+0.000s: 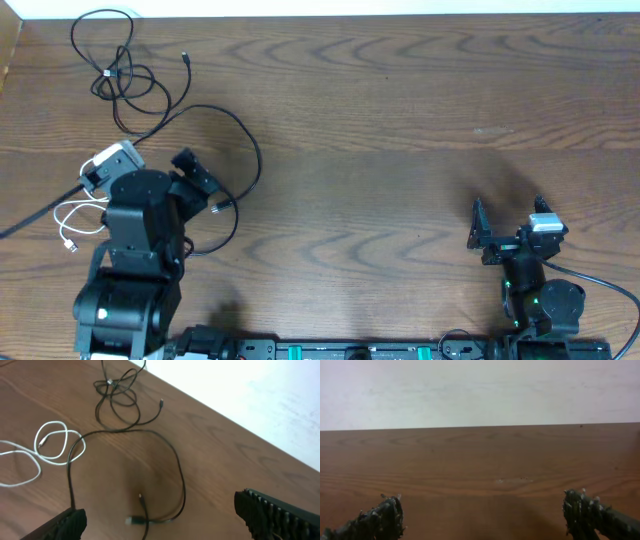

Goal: Untangle cables

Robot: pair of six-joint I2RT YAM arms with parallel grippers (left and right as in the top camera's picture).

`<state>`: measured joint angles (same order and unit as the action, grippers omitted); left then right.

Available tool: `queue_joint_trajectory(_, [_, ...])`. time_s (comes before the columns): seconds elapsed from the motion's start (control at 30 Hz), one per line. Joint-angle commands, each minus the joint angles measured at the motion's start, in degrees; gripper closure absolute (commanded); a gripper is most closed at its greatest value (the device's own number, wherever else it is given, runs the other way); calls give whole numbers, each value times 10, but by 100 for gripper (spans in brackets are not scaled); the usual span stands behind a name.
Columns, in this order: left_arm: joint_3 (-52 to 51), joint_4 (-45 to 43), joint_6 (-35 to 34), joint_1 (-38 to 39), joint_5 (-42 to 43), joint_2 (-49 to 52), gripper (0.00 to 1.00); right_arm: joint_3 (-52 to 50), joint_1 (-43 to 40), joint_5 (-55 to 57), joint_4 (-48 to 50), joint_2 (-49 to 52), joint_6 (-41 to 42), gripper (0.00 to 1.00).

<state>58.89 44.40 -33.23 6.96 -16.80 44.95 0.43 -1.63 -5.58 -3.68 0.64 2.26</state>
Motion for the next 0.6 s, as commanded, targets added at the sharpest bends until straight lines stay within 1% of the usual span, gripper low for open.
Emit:
queue_joint_trajectory(0.0, [-40,5,-1,2,-6,-53,1,-1,5,5,-2,-3,-11,1])
queue_joint_trajectory(0.17, [-114,-25,1,-1,7,-164,1,-1,5,5,-2,-3,-11,1])
queue_joint_trajectory(0.27, [-165,-41,38,-5,49,-241,1,-1,5,5,-2,-3,-11,1])
queue_joint_trajectory(0.3, [-187,-51,50,-6,59,-270,1,-1,5,5,-2,-3,-11,1])
queue_joint_trajectory(0.43, [-266,-103,52,-9,61,-360,1,-1,5,5,-2,-3,-11,1])
queue_joint_trajectory(0.57, [-335,-155,74,-9,81,-421,1,-1,5,5,-2,-3,-11,1])
